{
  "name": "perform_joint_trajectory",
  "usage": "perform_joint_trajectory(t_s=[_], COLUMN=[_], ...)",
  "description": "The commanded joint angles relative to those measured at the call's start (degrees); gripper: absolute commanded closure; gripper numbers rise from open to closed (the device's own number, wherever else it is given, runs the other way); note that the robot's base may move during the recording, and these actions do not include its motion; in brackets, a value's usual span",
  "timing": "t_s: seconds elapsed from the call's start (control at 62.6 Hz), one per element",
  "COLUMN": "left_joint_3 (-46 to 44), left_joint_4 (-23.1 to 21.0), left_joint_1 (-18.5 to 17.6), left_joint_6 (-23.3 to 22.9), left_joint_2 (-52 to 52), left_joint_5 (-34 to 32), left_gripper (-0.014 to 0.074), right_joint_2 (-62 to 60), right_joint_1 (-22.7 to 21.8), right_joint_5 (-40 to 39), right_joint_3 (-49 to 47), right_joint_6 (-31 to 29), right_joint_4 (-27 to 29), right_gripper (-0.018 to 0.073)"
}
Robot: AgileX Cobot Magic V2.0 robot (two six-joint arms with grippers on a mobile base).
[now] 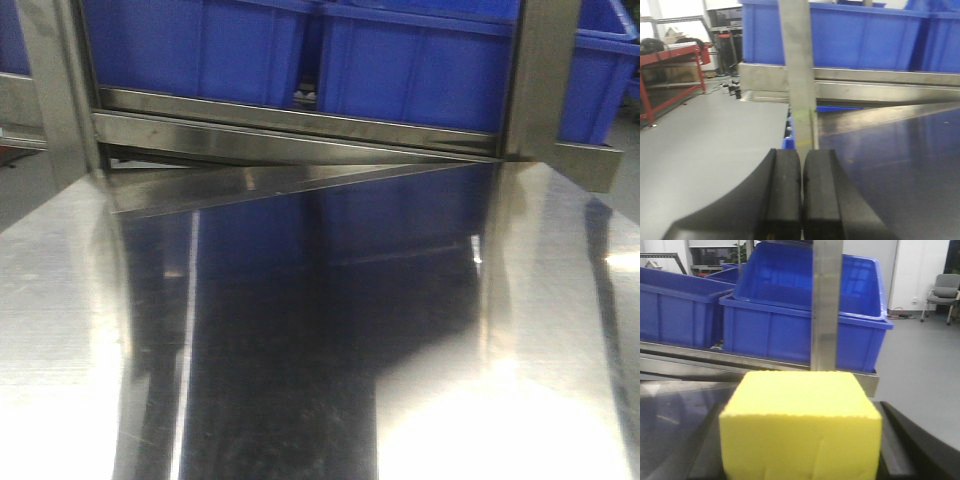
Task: Place yellow foam block on left shelf second layer
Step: 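Drive the base away from the table holding the block in the right gripper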
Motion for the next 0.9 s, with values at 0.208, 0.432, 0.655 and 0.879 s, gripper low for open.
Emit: perform_joint_trajectory(t_s=[0.208,0.432,0.655,0.879], left_joint_3=[1.4,1.4,1.4,1.4], left_joint_4=[-0.3,-0.3,-0.3,-0.3], left_joint_1=[0.1,0.1,0.1,0.1], left_joint_6=[-0.2,-0.2,-0.2,-0.2], left_joint_2=[-1.2,-1.2,-1.2,-1.2], left_joint_5=[-4.7,-4.7,-4.7,-4.7], left_gripper=[0.0473,0.0473,0.0473,0.0473], right_joint_2=[0.4,0.4,0.4,0.4], right_joint_1=[-0.4,-0.4,-0.4,-0.4], right_joint_5=[-5.4,-5.4,-5.4,-5.4], right_joint_3=[-1.7,-1.7,-1.7,-1.7], right_joint_6=[-0.4,-0.4,-0.4,-0.4], right_joint_4=[0.1,0.1,0.1,0.1], right_gripper=[0.0105,0.0105,0.0105,0.0105])
